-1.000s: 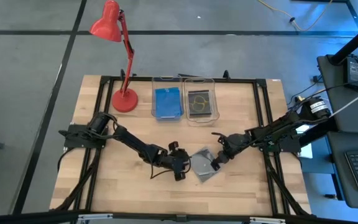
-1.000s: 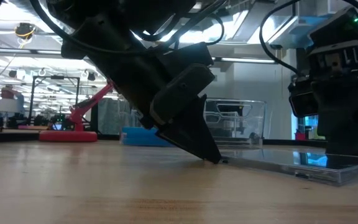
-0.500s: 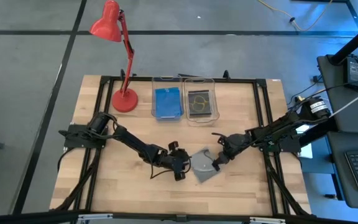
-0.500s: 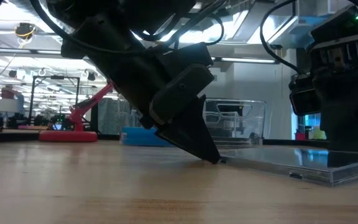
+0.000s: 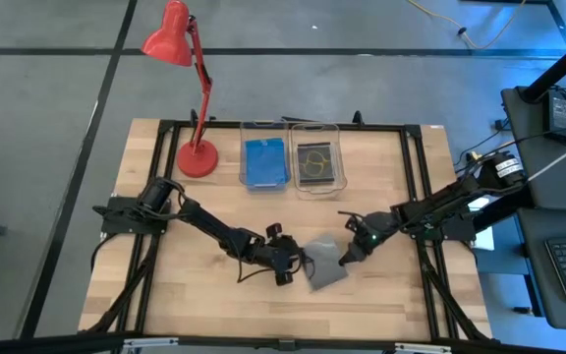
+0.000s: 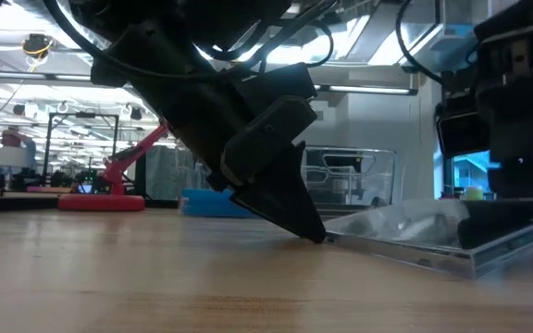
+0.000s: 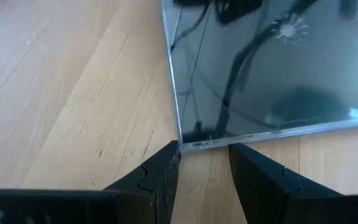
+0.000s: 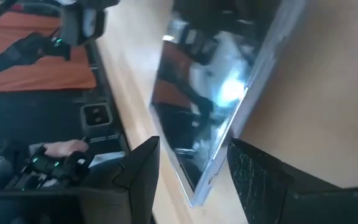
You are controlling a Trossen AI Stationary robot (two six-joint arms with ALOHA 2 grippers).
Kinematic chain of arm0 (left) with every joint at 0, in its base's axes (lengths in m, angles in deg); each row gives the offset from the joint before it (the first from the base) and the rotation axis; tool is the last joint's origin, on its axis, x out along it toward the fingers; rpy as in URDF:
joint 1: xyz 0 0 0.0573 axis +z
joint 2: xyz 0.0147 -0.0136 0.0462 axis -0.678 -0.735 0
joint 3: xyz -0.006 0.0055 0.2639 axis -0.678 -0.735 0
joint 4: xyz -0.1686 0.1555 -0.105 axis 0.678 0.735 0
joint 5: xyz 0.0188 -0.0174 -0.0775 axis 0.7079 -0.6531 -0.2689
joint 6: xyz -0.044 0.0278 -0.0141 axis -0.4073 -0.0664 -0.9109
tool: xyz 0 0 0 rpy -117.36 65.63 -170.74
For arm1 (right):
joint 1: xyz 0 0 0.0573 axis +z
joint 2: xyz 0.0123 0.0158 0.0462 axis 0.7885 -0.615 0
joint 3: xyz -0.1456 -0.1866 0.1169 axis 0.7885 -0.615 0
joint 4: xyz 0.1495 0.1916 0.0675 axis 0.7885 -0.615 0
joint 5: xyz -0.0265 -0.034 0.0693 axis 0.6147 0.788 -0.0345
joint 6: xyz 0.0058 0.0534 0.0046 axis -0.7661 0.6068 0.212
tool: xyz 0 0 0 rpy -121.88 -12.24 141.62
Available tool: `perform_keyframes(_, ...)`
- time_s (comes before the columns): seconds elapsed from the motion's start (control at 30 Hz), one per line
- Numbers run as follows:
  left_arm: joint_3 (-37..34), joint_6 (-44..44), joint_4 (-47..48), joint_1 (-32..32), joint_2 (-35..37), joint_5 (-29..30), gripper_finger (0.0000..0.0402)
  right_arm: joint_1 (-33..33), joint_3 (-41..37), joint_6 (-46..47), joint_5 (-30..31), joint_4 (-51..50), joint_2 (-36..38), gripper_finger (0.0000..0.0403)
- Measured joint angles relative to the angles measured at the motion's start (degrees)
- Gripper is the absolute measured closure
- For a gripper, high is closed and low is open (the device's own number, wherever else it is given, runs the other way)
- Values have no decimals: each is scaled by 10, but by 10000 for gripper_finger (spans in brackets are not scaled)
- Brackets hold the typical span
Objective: Pick & place jewel cases by type
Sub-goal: Put the black CD case into the right transparent bin
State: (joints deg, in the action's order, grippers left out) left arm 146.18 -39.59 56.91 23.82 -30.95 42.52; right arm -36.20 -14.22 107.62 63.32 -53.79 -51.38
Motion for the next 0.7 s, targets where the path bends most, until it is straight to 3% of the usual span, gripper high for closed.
perform_keyframes(0.43,0,-1,0,-1,0,2,259,21,5,-8,-8,84,2,213)
perform_keyframes(0.7,0,-1,0,-1,0,2,259,20,6,-39,11,81,2,213)
